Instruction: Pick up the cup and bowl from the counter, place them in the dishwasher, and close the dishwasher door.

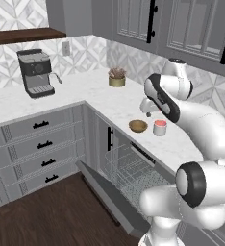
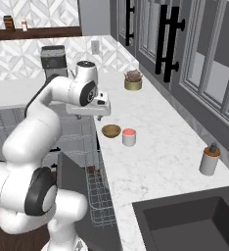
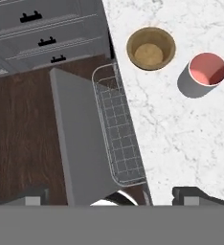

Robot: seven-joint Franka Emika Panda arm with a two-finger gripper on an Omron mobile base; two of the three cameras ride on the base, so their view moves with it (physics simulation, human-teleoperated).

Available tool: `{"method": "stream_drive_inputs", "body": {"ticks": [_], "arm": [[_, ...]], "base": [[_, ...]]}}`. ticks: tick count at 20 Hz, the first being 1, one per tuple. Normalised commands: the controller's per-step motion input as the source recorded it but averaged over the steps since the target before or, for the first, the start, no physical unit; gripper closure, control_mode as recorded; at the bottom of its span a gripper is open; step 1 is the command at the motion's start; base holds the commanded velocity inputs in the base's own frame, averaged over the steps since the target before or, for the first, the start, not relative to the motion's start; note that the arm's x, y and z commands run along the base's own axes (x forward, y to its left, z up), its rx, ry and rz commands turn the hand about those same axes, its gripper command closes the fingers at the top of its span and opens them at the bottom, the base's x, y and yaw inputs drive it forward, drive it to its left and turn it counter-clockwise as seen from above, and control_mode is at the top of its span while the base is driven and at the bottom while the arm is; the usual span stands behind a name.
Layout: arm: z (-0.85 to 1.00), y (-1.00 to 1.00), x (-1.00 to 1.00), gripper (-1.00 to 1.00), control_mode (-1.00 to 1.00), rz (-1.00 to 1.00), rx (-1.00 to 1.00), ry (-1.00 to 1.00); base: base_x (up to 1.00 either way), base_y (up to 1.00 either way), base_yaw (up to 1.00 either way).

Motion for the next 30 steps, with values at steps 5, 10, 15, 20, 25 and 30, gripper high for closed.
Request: {"method": "stream_drive_inputs", "body": {"ticks": [5, 10, 15, 20, 25, 30], "arm": [[-0.54, -0.26, 0.82, -1.0, -1.0, 0.01, 0.0, 0.03], [-0.22, -0.35, 0.39, -1.0, -1.0, -0.12, 0.0, 0.0], [-0.01, -0.03, 0.1, -1.0, -1.0, -0.61, 0.0, 0.01], [0.0, 0.15, 0.02, -1.0, -1.0, -0.81, 0.0, 0.0], [-0.03, 0.25, 0.01, -1.0, -1.0, -0.85, 0.02, 0.0], [-0.09, 0.18, 0.0, -1.0, -1.0, -0.84, 0.14, 0.0]], "base": [[0.0, 0.0, 0.0], [0.0, 0.0, 0.0], [0.0, 0.0, 0.0], [0.0, 0.0, 0.0], [0.0, 0.0, 0.0], [0.0, 0.0, 0.0]]}}
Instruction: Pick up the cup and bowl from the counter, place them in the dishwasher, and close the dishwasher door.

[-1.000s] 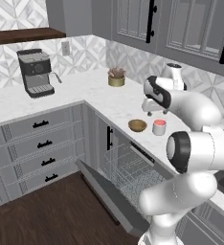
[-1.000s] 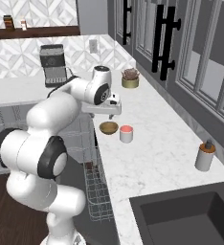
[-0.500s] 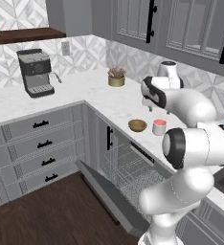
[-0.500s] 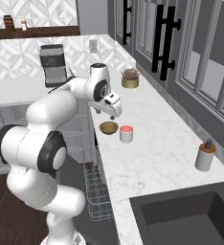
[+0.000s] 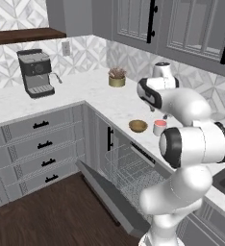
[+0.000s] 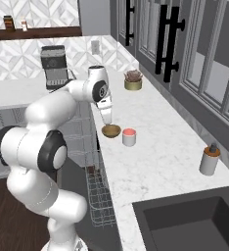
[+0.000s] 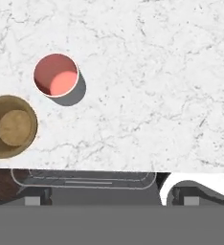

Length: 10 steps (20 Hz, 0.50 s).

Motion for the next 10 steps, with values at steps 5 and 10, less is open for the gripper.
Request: {"method": "stream_drive_inputs", "body": {"ticks": [5, 10], "arm": [[-0.11, 0.18, 0.0, -1.0, -1.0, -0.75, 0.15, -0.03], [-0.2, 0.22, 0.0, -1.0, -1.0, -0.7, 0.02, -0.11]], "base": [[0.0, 0.0, 0.0], [0.0, 0.0, 0.0]]}}
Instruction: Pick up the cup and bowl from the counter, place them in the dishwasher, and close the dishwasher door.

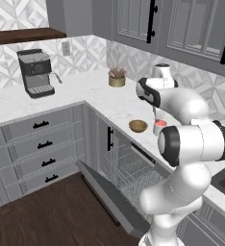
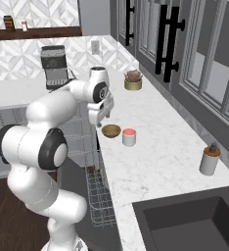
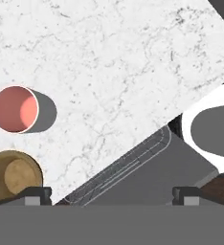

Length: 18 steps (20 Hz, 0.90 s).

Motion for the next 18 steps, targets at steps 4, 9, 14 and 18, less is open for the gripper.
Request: {"method": "stream_drive_inputs", "body": {"ticks": [4, 9, 14, 18], "arm": [[-0.38, 0.08, 0.04, -1.0, -1.0, -0.71, -0.03, -0.01], [-0.29, 0.0, 0.19, -1.0, -1.0, -0.59, -0.05, 0.0], [-0.14, 0.0, 0.32, -1.0, -1.0, -0.37, -0.01, 0.0], [-0.28, 0.0, 0.21, -1.0, -1.0, -0.21, 0.0, -0.04]], "base": [[0.0, 0.0, 0.0], [0.0, 0.0, 0.0], [0.0, 0.0, 0.0], [0.0, 0.0, 0.0]]}}
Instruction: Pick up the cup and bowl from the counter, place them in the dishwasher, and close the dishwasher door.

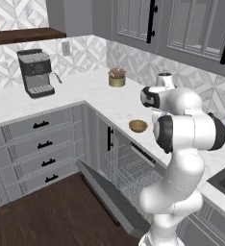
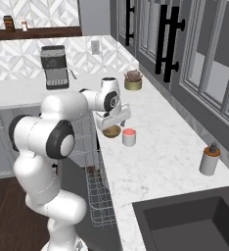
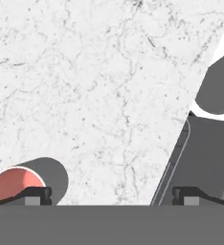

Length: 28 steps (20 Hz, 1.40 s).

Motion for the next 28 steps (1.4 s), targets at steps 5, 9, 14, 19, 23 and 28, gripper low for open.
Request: {"method": "stream_drive_inputs", "body": {"ticks": [5, 9, 14, 19, 23, 28], "arm": [[-0.35, 0.08, 0.12, -1.0, -1.0, -0.19, 0.0, -0.08], [-0.41, 0.2, 0.12, -1.0, -1.0, -0.19, 0.0, -0.08], [-0.39, 0.28, 0.23, -1.0, -1.0, -0.16, -0.03, -0.08], [-0.25, 0.19, 0.38, -1.0, -1.0, -0.15, -0.03, -0.06], [-0.17, 0.05, 0.5, -1.0, -1.0, -0.15, -0.02, -0.03], [-0.18, 0.02, 0.44, -1.0, -1.0, -0.15, 0.0, 0.0]], "base": [[0.0, 0.0, 0.0], [0.0, 0.0, 0.0], [0.0, 0.0, 0.0], [0.0, 0.0, 0.0], [0.0, 0.0, 0.0], [0.0, 0.0, 0.0]]}}
